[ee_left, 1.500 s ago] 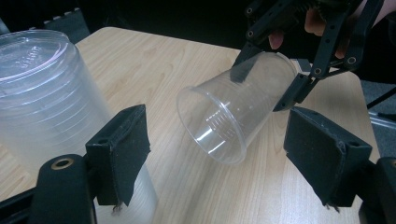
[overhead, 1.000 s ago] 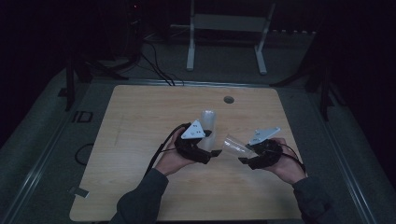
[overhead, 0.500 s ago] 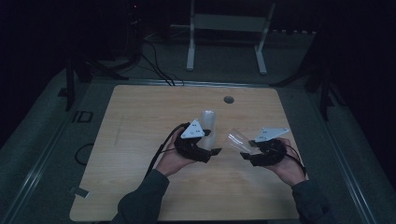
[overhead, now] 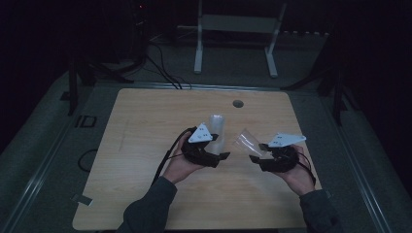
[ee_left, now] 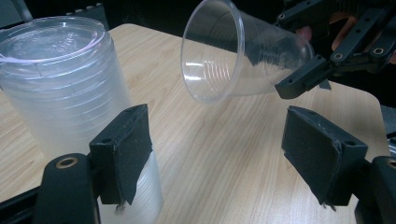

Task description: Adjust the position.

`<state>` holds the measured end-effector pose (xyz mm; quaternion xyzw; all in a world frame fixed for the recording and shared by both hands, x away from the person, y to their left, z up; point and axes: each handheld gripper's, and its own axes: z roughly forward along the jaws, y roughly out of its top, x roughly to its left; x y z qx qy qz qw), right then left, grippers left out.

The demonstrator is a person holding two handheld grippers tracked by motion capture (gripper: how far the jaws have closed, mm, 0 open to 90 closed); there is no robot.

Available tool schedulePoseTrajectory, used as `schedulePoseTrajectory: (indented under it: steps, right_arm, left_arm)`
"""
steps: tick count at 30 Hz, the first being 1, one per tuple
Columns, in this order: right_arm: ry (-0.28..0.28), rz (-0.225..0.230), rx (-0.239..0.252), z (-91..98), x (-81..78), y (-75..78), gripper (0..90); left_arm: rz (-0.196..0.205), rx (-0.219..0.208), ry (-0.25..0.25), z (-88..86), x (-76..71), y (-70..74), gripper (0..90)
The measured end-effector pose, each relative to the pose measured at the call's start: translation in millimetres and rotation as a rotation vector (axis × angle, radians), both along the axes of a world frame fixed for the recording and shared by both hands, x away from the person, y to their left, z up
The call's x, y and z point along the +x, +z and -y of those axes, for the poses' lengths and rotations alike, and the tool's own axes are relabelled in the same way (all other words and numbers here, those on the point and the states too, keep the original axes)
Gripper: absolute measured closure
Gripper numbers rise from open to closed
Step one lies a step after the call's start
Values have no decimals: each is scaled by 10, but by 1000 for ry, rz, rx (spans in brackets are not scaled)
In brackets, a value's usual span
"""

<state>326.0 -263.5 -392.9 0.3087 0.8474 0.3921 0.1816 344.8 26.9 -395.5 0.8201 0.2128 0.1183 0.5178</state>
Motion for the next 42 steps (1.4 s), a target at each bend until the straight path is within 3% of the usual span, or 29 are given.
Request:
schedulePoseTrajectory:
  steps: [7,22,42]
  right_arm:
    - [-28,39,44,2,-37,0,414]
    - [-90,108,129,43,-121,-33,413]
    - [-132,197,239,53,-186,-49,413]
  left_arm:
    - [-10,-26,10,-17,13,3,236]
    - [-11,-37,17,32,-8,-22,236]
    - [-39,-65,30,74,-10,-67,236]
